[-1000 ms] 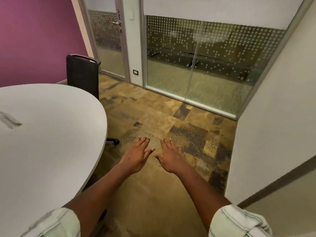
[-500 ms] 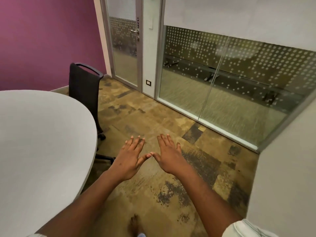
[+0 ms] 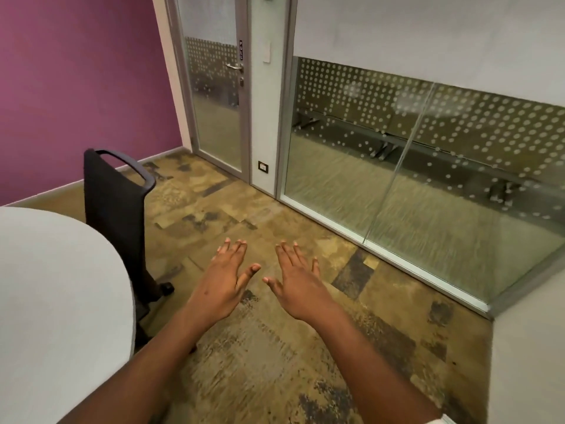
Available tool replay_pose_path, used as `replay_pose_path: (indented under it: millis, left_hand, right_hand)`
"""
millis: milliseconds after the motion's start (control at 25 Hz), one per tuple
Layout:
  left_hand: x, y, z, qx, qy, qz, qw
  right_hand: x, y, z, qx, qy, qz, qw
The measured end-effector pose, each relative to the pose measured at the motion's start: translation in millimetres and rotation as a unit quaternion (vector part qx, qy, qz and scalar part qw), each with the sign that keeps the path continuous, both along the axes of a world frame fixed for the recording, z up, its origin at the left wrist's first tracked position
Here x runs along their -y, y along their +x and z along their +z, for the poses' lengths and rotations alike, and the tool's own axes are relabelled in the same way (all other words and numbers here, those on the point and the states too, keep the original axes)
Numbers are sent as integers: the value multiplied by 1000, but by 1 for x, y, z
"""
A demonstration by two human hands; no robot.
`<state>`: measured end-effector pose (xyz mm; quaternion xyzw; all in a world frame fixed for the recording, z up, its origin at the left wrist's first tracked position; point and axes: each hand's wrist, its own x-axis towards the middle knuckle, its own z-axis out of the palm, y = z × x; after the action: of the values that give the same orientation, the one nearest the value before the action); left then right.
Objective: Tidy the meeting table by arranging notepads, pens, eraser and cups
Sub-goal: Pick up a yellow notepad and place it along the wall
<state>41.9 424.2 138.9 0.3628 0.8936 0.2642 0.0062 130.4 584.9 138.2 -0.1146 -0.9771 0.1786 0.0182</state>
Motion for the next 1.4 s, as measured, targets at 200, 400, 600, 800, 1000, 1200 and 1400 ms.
replay_pose_path:
  millis: [200,400,600,800,1000,1200,1400]
  left_hand:
    - [-75,-90,-6,-12,18,24,999]
    - [-158,-185,3,-33,7,71,997]
    - [-208,-285,17,-46,40,138,989]
    - [-220,-377,5,-52,38,200,978]
    - [-222,-504,-13,-33,47,244,968]
    - [-229,-617,-7,-33,72,267,960]
    - [-217,-707,-9,-34,23,300,953]
  right_hand:
    - [-77,-103,3,-13,1,15,1000]
    - [-157,-219,18,-11,12,64,998]
    - [-221,-340,33,-18,31,121,992]
    - [-237,-453,22,-21,34,176,984]
    - [-236,-582,10,-13,22,202,979]
    - [-235,-697,14,-29,29,219,975]
    - [-224,-803,6,6,10,255,967]
